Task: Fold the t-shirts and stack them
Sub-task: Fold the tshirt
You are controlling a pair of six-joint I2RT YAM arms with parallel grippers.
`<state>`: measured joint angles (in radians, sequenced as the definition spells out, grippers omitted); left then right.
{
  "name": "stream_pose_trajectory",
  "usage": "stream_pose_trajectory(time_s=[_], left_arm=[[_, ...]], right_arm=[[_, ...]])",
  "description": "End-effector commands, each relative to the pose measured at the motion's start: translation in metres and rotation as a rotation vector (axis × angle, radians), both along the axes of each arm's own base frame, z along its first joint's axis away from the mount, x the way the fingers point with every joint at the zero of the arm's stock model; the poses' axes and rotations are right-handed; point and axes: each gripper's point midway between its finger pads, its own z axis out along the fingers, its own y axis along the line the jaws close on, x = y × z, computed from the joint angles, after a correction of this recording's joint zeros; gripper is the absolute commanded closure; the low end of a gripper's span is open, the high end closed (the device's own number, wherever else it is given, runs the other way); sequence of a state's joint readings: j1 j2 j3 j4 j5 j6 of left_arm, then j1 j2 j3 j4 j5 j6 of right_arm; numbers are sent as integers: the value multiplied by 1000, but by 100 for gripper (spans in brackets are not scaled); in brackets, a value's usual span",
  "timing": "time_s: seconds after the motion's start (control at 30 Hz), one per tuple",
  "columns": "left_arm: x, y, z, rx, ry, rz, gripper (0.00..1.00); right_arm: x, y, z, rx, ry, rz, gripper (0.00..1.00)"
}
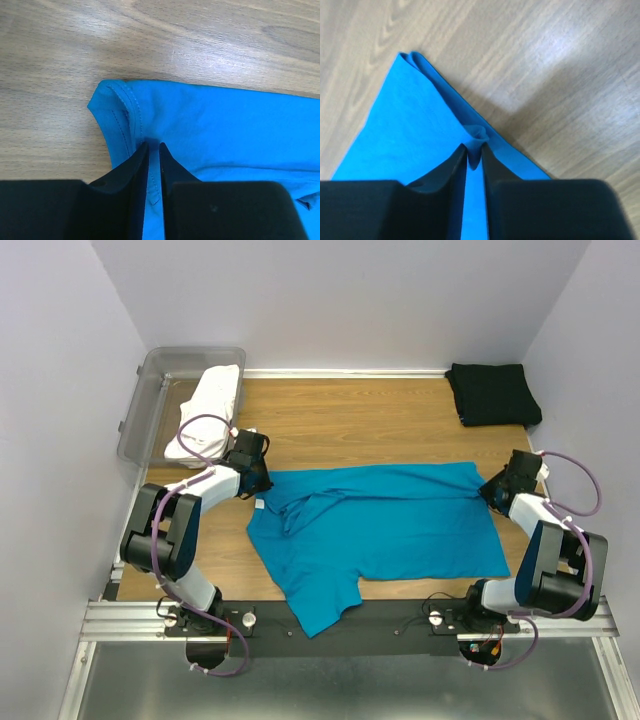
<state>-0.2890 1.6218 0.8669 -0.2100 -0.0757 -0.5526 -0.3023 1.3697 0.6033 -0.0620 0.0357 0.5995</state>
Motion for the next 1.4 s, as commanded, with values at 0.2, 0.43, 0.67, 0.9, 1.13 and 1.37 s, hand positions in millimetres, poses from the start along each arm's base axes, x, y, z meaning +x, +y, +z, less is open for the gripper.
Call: stream_pose_trajectory(time_s=[0.2, 0.43, 0.67, 0.9, 1.13, 1.37], left_arm=[[0, 7, 30, 43, -70, 23, 55], [-20, -28, 77, 10, -160, -88, 30], [-48, -24, 62, -50, -104, -27, 43], [-67, -33, 58, -105, -82, -100, 45], [-95, -40, 52, -169, 3, -134, 44], [-111, -41, 42, -179, 51, -114, 44]], right_arm=[[-14, 5, 30, -24, 63, 89, 44], [9, 59, 79, -56, -37, 358, 32], [27, 191, 105, -46, -178, 875, 35], [18, 313, 91, -15, -218, 1280, 44], [14, 389, 64, -17, -209, 1518, 47], [9, 433, 38, 18, -187, 1653, 47]])
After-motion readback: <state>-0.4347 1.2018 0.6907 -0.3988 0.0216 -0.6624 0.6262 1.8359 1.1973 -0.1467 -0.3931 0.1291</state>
